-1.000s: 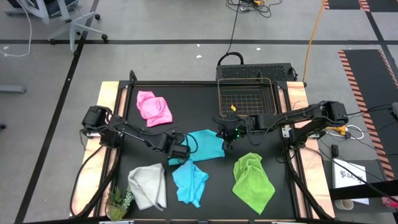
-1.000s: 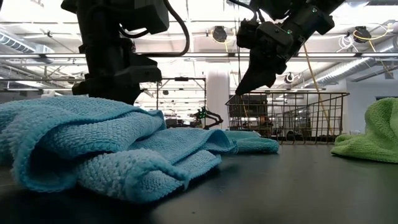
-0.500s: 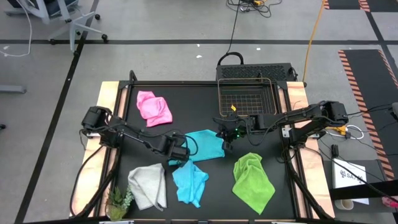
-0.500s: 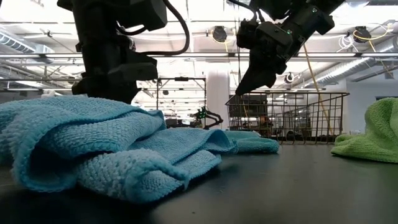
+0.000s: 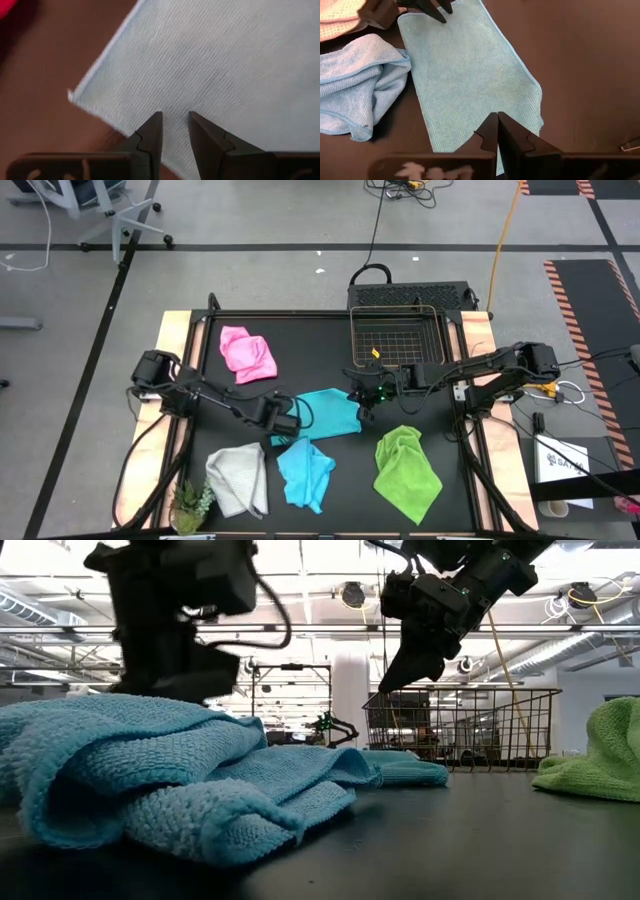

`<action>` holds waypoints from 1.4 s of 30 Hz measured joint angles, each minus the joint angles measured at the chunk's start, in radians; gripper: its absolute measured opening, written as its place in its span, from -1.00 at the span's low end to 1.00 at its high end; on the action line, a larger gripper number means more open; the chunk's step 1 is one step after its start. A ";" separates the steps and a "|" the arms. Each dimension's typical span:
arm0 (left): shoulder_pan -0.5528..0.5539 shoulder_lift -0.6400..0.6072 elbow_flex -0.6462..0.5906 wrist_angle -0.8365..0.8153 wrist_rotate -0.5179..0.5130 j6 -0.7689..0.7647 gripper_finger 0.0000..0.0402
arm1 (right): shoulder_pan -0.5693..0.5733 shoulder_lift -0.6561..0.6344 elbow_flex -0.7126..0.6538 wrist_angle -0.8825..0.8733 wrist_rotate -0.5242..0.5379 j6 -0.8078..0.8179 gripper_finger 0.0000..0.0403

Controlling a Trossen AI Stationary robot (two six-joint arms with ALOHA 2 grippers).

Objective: Fold microfiber towels
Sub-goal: Fold the top blue towel

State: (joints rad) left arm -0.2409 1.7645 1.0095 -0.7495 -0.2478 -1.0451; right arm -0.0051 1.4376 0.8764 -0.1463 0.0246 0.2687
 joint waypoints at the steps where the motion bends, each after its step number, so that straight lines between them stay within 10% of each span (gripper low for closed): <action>1: 0.000 -0.001 -0.010 0.004 0.004 -0.011 -0.52 | 0.000 0.000 0.000 0.000 0.000 0.000 -1.00; 19: 0.144 0.001 -0.049 0.041 -0.165 0.062 -0.52 | 0.000 0.000 0.000 0.005 0.003 0.000 -1.00; 42: 0.138 0.000 -0.046 0.179 -0.042 0.108 -0.52 | 0.045 0.000 0.000 -0.222 -0.081 0.013 -1.00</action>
State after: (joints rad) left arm -0.1025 1.7641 0.9630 -0.5701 -0.2897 -0.9373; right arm 0.0398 1.4380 0.8764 -0.3688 -0.0566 0.2821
